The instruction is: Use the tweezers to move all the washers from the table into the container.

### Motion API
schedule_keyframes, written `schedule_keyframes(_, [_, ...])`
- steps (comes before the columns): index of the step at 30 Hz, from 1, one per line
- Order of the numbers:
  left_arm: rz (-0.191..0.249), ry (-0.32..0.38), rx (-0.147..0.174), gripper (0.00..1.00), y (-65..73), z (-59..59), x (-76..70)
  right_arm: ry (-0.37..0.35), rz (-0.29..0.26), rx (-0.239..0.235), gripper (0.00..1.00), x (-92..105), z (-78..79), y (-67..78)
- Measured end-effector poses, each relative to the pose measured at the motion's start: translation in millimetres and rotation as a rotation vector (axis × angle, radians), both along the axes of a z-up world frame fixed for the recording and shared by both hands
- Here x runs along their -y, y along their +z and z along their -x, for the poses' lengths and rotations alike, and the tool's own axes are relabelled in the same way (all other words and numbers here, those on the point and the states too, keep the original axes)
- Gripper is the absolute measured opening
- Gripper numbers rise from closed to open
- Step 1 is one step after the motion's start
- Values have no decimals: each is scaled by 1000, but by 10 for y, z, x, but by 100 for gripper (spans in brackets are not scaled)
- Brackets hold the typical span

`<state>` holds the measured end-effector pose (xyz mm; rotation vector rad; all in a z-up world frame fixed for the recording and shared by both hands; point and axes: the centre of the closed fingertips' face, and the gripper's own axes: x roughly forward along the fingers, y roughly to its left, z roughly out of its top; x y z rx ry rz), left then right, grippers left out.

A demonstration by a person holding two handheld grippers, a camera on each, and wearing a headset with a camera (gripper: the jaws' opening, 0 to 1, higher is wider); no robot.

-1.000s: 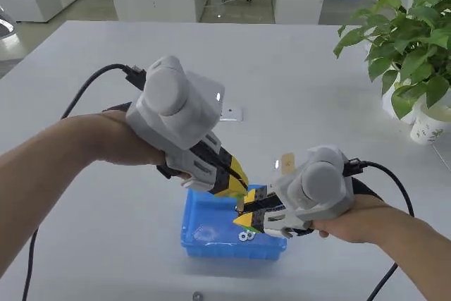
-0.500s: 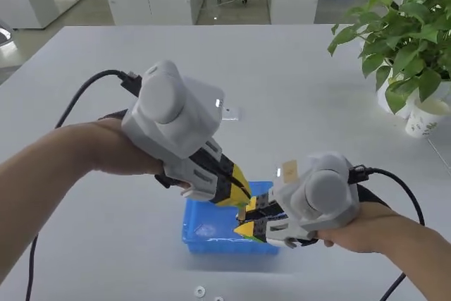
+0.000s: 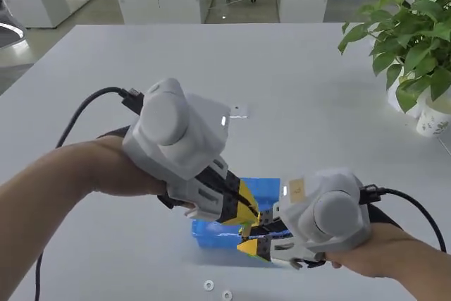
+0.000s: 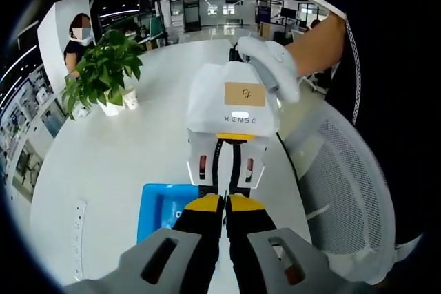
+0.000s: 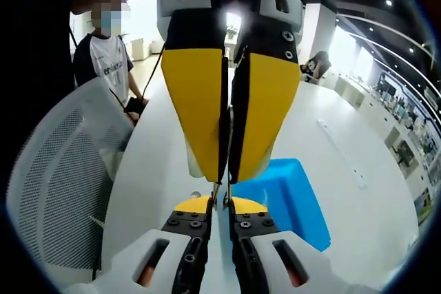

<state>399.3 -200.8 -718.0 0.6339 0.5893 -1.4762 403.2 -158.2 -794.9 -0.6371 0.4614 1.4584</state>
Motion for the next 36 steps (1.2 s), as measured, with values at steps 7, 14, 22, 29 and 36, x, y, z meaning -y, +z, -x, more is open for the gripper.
schedule_keyframes(7, [6, -1, -11, 5, -74, 123, 21, 7, 2, -11, 11, -5, 132, -64])
schedule_keyframes(14, [10, 0, -8, 5, -121, 190, 12, 11, 0, -18, 11, -17, 204, -116])
schedule_keyframes(22, [12, 2, 1, 5, -187, 241, 0, 14, -7, -25, 12, -30, 256, -186])
schedule_keyframes(29, [16, 6, 4, 5, -259, 302, -8, 15, -12, -32, 12, -45, 315, -255])
schedule_keyframes(36, [21, 10, 11, 5, -338, 362, -22, 11, -18, -40, 12, -59, 386, -328])
